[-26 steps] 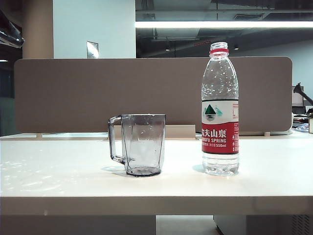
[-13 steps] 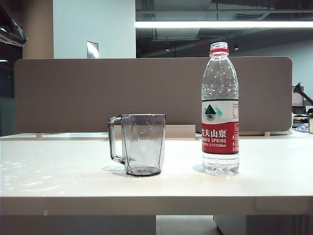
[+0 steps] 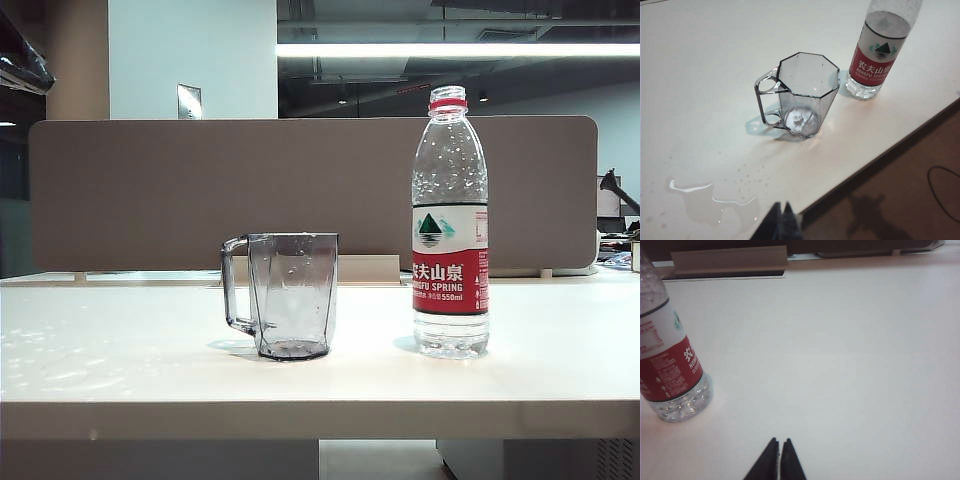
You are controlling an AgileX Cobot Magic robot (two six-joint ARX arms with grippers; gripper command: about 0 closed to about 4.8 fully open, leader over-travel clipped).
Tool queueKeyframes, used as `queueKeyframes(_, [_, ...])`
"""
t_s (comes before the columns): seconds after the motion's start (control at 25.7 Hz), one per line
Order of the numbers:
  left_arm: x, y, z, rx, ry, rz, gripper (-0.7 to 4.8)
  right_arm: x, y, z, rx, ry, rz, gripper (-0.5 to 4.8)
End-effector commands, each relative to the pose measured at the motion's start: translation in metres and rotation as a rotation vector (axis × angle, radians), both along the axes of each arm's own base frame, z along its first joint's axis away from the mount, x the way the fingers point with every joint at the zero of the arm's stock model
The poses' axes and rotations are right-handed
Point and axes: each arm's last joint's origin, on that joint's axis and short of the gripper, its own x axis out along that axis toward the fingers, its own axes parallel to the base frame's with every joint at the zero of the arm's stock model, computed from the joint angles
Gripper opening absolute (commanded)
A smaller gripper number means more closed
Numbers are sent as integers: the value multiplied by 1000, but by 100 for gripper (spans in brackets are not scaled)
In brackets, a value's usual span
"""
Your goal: Pick up the mineral water bottle on the table and pour water into the mug until it's half full.
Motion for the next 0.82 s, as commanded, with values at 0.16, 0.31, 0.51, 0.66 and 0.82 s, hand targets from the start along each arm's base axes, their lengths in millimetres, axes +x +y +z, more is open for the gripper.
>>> queueKeyframes(0.16, [0, 0, 2, -7, -10, -4, -4, 1, 0, 9, 68, -78, -7, 32])
queueKeyframes(0.31, [0, 0, 2, -7, -10, -4, -4, -7, -1, 52, 130, -255, -7, 31])
queueKeyframes(0.51, [0, 0, 2, -7, -10, -4, -4, -56, -6, 164, 88, -595, -14, 32])
queueKeyframes(0.66, [0, 0, 2, -7, -10, -4, -4, -110, -13, 291, -216, -846, -176, 53])
queueKeyframes(0.82, [0, 0, 2, -7, -10, -4, -4, -97, -13, 350, -341, -790, -214, 54])
